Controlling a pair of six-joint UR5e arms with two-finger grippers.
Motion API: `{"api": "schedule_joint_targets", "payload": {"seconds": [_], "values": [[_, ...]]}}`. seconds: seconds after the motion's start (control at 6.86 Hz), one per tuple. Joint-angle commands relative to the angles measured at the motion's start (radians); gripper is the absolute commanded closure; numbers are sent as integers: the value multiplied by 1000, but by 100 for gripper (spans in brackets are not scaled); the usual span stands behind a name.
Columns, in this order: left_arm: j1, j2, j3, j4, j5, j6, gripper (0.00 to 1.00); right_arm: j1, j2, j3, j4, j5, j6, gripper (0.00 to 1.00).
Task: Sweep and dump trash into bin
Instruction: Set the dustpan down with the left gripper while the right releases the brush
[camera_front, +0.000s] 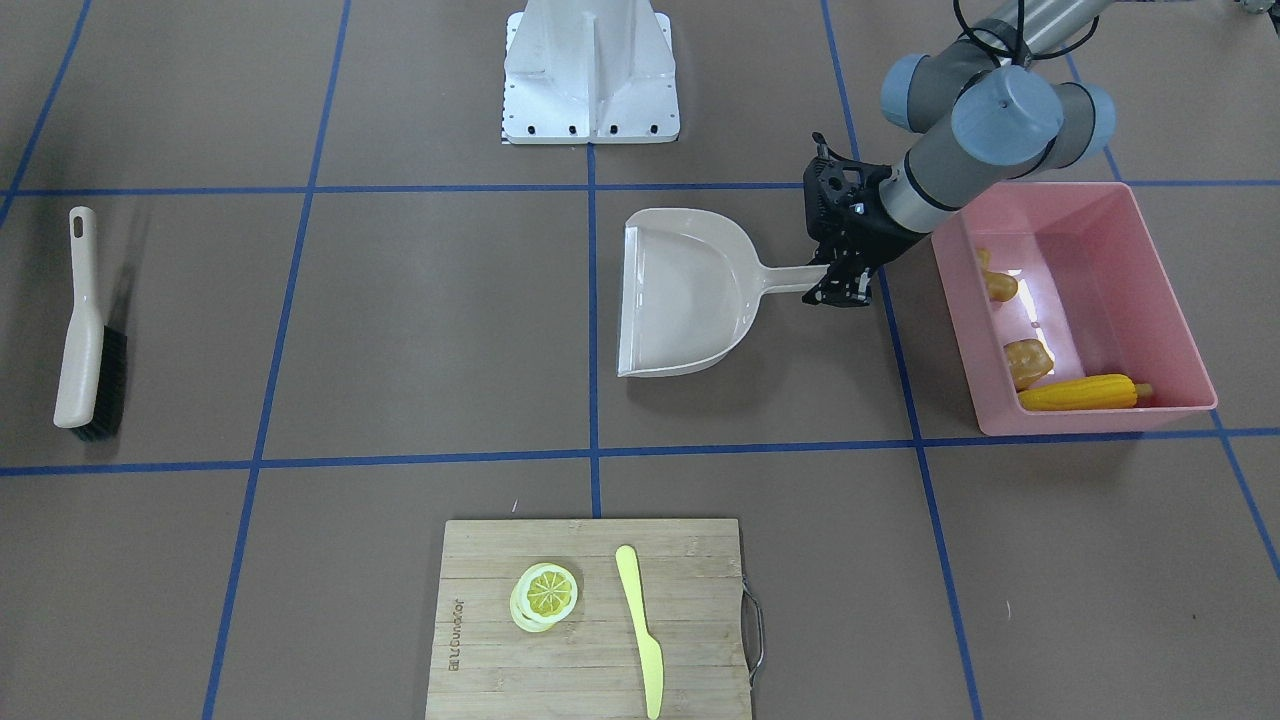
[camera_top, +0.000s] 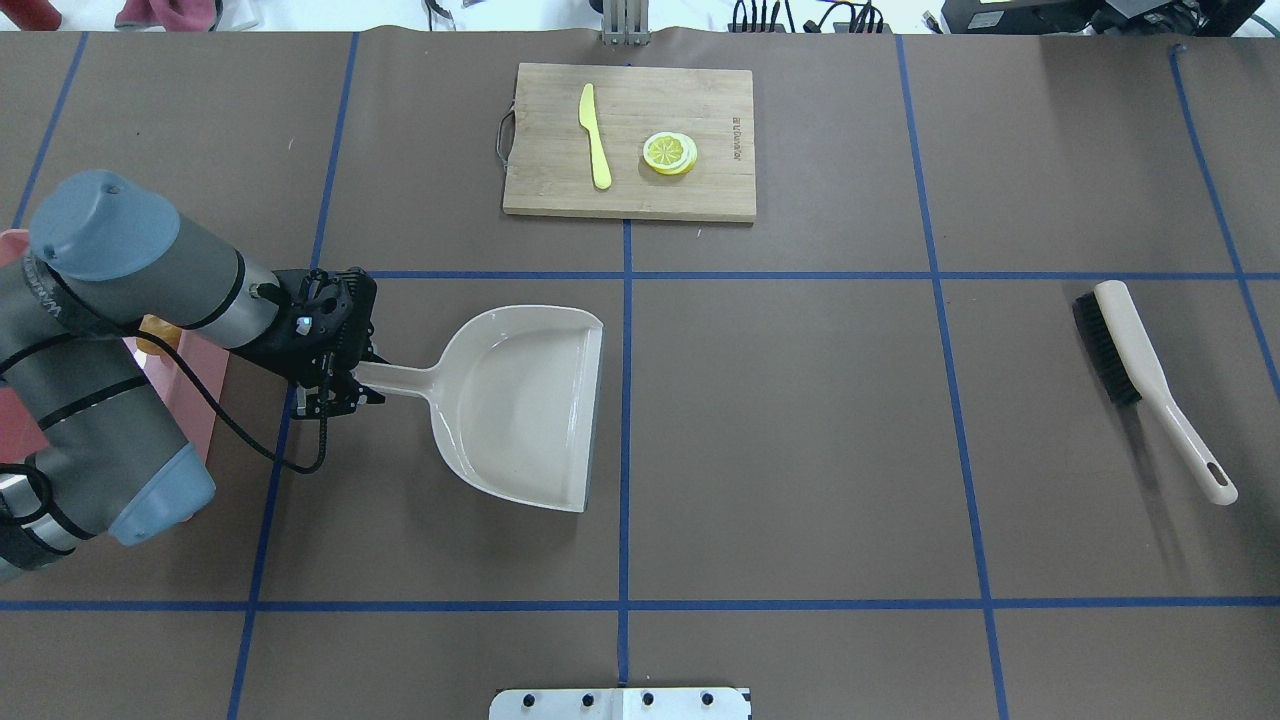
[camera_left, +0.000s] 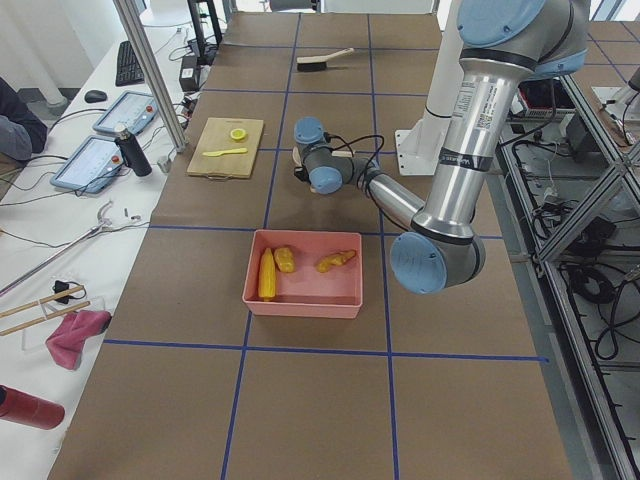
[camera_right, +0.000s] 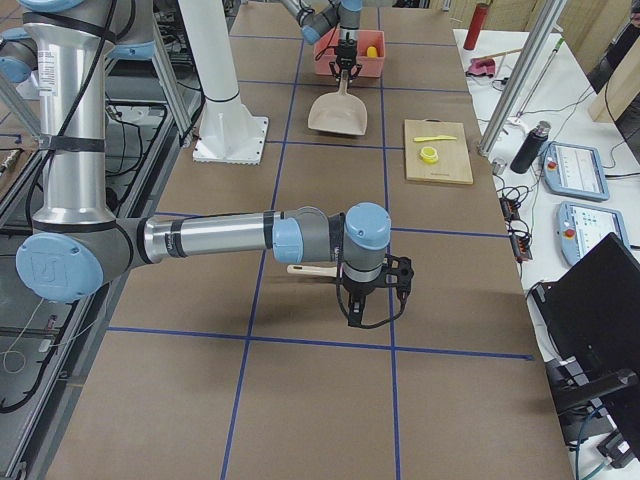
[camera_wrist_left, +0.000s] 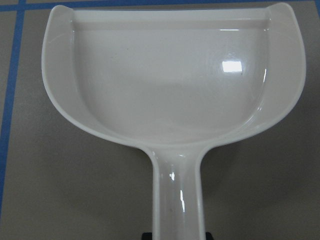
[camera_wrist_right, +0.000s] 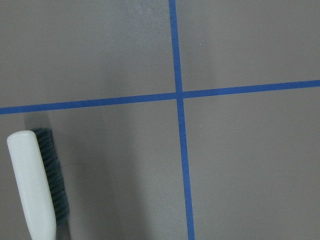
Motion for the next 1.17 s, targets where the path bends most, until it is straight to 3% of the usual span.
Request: {"api": "schedule_joint_targets", "payload": {"seconds": [0.0, 0.29, 0.58, 0.73, 1.02], "values": [[9, -18, 20, -26, 0, -3, 66, 0, -2, 1, 0, -1, 1, 0], [12, -32, 28, -27, -2, -4, 37, 0, -2, 5, 0, -1, 2, 0], [12, -32, 24, -29, -3, -4, 21, 0, -2, 4, 0, -1, 1, 0], [4, -32, 13, -52, -6, -13, 2, 0, -3, 4, 0, -1, -1, 0], [-66, -13, -41, -51, -2, -68, 1, 0, -3, 5, 0, -1, 1, 0]]}}
